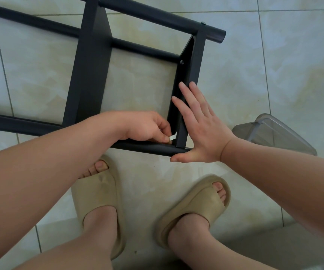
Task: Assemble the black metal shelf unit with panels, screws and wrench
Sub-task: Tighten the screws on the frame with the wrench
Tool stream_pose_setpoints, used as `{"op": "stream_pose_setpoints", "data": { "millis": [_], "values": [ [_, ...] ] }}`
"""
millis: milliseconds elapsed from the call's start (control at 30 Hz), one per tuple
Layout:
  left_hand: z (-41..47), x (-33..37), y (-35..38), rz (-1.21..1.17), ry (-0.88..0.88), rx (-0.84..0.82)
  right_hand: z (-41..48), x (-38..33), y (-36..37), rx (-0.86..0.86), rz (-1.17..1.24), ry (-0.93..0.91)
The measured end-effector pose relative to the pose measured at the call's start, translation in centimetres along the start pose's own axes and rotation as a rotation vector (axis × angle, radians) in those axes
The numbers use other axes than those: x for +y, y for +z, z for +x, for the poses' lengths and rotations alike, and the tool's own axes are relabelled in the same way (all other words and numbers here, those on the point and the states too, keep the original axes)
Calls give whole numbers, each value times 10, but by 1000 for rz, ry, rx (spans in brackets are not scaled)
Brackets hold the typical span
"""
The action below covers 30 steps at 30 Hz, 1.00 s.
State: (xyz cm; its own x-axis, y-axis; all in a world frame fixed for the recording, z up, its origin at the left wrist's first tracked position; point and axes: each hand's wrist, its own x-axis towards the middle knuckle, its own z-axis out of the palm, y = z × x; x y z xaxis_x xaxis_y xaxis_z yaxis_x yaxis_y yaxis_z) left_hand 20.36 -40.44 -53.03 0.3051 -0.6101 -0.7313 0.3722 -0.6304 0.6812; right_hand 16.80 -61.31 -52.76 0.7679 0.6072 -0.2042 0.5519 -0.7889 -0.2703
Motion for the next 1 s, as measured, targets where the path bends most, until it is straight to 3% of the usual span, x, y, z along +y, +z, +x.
{"op": "stream_pose_setpoints", "data": {
  "millis": [200,400,633,1000],
  "values": [
    [-1,1,-3,61,-3,4,0,0,0,1,7,-1],
    [0,-5,-7,-17,17,110,0,0,0,4,7,-5],
    [2,3,-5,111,33,206,0,-1,-1,1,1,-8],
    [1,9,1,-422,-36,127,0,0,-1,0,-6,-6]
  ]
}}
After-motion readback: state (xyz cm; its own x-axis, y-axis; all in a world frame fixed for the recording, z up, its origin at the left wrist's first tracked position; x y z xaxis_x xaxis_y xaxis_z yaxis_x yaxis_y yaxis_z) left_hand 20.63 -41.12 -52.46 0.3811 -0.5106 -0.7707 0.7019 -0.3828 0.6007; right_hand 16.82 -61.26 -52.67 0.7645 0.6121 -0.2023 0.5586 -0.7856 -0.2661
